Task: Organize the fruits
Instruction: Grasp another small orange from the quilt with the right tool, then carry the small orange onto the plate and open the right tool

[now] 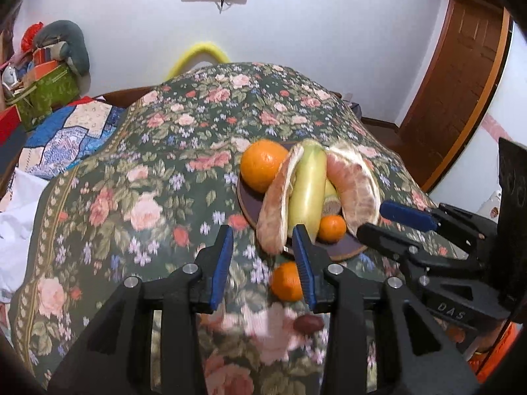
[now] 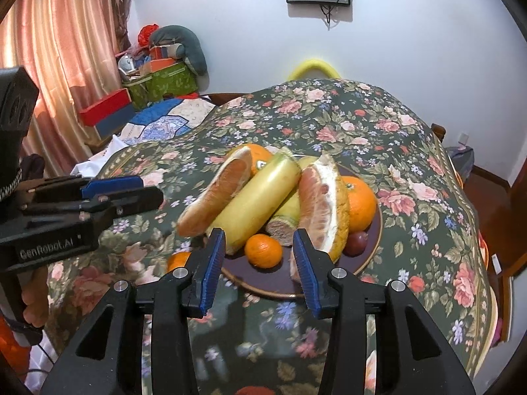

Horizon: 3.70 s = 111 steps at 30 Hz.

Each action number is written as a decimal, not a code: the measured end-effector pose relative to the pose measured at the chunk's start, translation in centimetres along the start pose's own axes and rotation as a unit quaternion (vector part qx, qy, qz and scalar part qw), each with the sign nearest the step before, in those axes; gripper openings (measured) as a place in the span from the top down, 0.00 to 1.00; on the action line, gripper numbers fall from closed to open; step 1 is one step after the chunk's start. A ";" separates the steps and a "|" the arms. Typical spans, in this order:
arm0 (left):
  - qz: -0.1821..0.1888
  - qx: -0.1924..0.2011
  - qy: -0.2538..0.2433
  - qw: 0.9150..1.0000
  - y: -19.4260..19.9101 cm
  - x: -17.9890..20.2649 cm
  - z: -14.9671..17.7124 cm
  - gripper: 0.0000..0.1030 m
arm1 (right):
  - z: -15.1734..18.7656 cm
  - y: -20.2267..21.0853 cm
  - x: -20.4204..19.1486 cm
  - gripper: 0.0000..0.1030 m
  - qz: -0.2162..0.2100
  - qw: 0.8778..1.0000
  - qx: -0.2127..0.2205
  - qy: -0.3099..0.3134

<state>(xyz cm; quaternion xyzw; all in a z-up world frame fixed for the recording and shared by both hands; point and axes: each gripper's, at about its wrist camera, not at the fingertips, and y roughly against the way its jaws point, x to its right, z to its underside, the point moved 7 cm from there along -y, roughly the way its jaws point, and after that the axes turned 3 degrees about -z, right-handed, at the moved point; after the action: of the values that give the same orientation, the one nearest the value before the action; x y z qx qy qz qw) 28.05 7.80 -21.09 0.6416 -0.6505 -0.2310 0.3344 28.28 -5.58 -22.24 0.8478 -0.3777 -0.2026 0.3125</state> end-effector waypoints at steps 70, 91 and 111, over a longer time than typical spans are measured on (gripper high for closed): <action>-0.011 -0.079 -0.062 0.995 -2.1 5.4 8.0 0.83 | 5.1 2.8 4.4 0.67 0.015 0.999 -0.021 -0.042; 0.015 -0.045 -0.045 0.998 -4.7 6.1 2.1 0.83 | 0.9 1.2 3.8 0.67 0.009 1.000 0.010 -0.015; 0.013 -0.048 -0.044 0.998 -6.3 6.0 2.2 0.72 | -0.3 -0.9 3.3 0.67 -0.001 1.000 0.011 -0.006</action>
<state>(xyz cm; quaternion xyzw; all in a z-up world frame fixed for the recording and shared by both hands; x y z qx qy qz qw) 31.00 1.10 -26.34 0.6051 -0.6612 -0.2859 0.3391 30.97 -7.55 -22.99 0.8500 -0.3812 -0.2040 0.3009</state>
